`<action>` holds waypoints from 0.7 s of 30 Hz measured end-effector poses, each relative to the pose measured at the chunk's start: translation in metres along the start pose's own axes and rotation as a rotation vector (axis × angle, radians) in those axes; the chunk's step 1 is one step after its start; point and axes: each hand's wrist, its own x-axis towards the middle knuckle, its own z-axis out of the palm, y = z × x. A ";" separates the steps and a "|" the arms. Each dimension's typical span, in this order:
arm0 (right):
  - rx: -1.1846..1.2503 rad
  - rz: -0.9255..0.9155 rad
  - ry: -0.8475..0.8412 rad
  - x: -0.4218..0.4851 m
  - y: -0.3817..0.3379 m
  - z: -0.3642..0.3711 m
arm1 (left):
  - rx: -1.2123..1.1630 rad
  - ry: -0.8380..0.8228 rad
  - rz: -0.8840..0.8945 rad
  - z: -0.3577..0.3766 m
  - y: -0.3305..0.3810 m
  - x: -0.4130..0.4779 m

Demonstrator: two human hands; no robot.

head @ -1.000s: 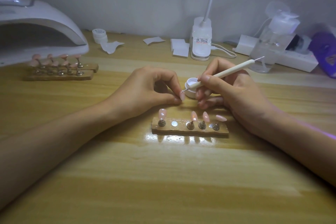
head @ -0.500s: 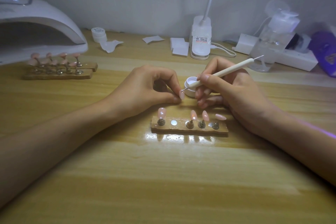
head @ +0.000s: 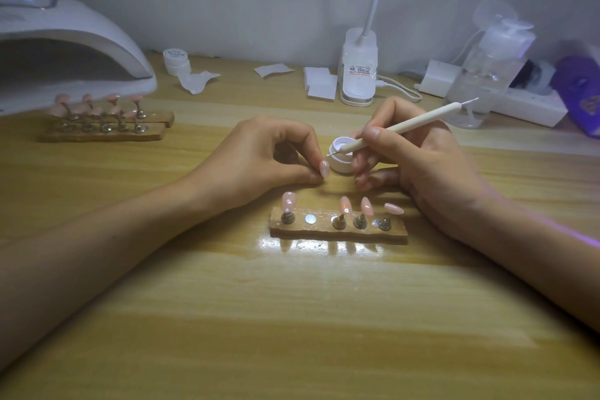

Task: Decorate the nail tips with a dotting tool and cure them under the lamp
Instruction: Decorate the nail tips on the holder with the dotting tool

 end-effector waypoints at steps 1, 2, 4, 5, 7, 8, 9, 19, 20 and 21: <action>0.003 -0.004 0.000 0.000 0.000 0.000 | 0.002 0.002 0.001 0.000 0.000 0.000; 0.006 -0.007 0.000 0.000 -0.001 0.000 | 0.003 0.003 0.002 0.000 0.000 0.000; 0.013 -0.016 0.000 -0.001 -0.001 0.000 | -0.005 0.003 0.001 0.000 -0.001 0.000; 0.015 -0.019 0.001 -0.001 -0.002 0.001 | -0.009 0.002 0.002 0.000 -0.001 0.000; 0.012 -0.020 0.001 -0.001 -0.002 0.001 | -0.012 0.001 0.006 0.000 -0.001 0.000; 0.010 -0.016 0.000 -0.001 -0.002 0.001 | -0.011 0.000 0.008 0.001 -0.001 0.000; 0.007 -0.009 -0.001 -0.001 -0.002 0.001 | -0.008 -0.001 0.009 0.001 -0.001 0.000; -0.060 0.034 -0.004 -0.001 -0.001 0.002 | 0.000 0.005 0.011 0.001 -0.002 0.001; -0.057 0.035 -0.004 -0.001 -0.001 0.002 | -0.002 0.004 0.012 0.001 -0.002 0.001; -0.057 0.036 -0.005 -0.001 -0.002 0.002 | -0.003 0.005 0.012 0.001 -0.002 0.001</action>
